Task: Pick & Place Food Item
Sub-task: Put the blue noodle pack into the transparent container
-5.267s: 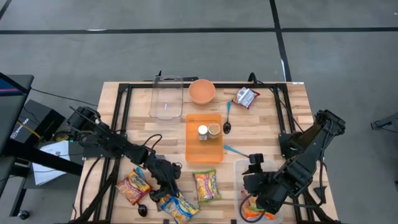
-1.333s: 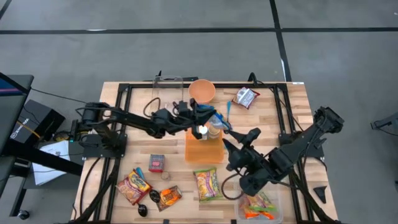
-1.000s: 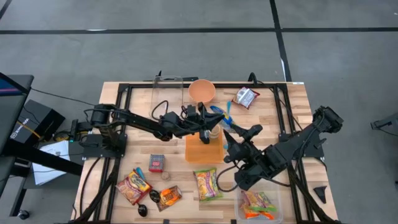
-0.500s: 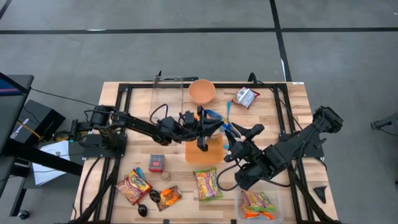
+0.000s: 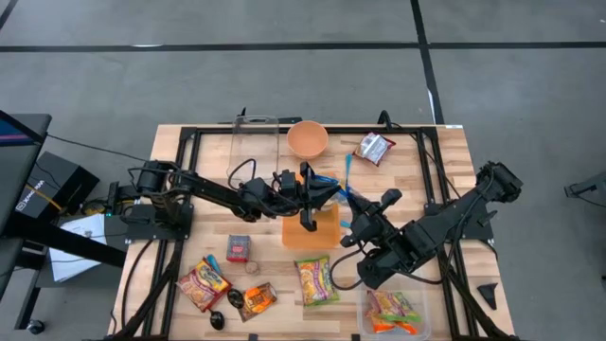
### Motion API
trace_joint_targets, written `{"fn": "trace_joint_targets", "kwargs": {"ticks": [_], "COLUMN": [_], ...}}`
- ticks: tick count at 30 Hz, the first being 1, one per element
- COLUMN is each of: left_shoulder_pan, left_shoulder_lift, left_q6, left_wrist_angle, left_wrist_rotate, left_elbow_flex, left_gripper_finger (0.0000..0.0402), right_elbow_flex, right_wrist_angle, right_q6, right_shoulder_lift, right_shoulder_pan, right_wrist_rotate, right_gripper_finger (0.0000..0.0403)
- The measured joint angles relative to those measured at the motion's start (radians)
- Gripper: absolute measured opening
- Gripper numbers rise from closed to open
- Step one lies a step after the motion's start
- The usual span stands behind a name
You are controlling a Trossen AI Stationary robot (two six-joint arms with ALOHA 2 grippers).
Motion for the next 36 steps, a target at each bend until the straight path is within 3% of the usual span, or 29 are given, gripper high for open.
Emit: {"fn": "trace_joint_targets", "kwargs": {"ticks": [7, 13, 20, 28, 36], "left_shoulder_pan": [0.020, 0.041, 0.041, 0.042, 0.042], "left_shoulder_lift": [-0.001, -0.001, -0.001, -0.076, -0.314], "left_q6": [-0.001, -0.002, -0.003, 0.145, 0.278], "left_wrist_angle": [-0.086, -0.133, -0.148, -0.259, -0.484], "left_wrist_rotate": [0.001, -0.004, 0.130, 0.158, 0.157], "left_elbow_flex": [0.000, 0.000, 0.000, -0.049, -0.170], "left_gripper_finger": [0.0012, 0.0047, 0.0113, 0.0188, 0.0214], "right_elbow_flex": [0.029, 0.034, 0.035, 0.035, 0.035], "right_wrist_angle": [-0.010, -0.024, -0.058, -0.184, -0.324], "right_q6": [0.000, 0.000, 0.000, 0.129, 0.317], "right_shoulder_lift": [-0.007, -0.061, -0.112, -0.152, -0.157], "right_shoulder_pan": [0.038, 0.081, 0.117, 0.163, 0.219], "right_wrist_rotate": [-0.015, -0.015, -0.070, -0.231, -0.465], "right_gripper_finger": [0.0002, 0.0001, 0.0001, 0.0000, 0.0000]}}
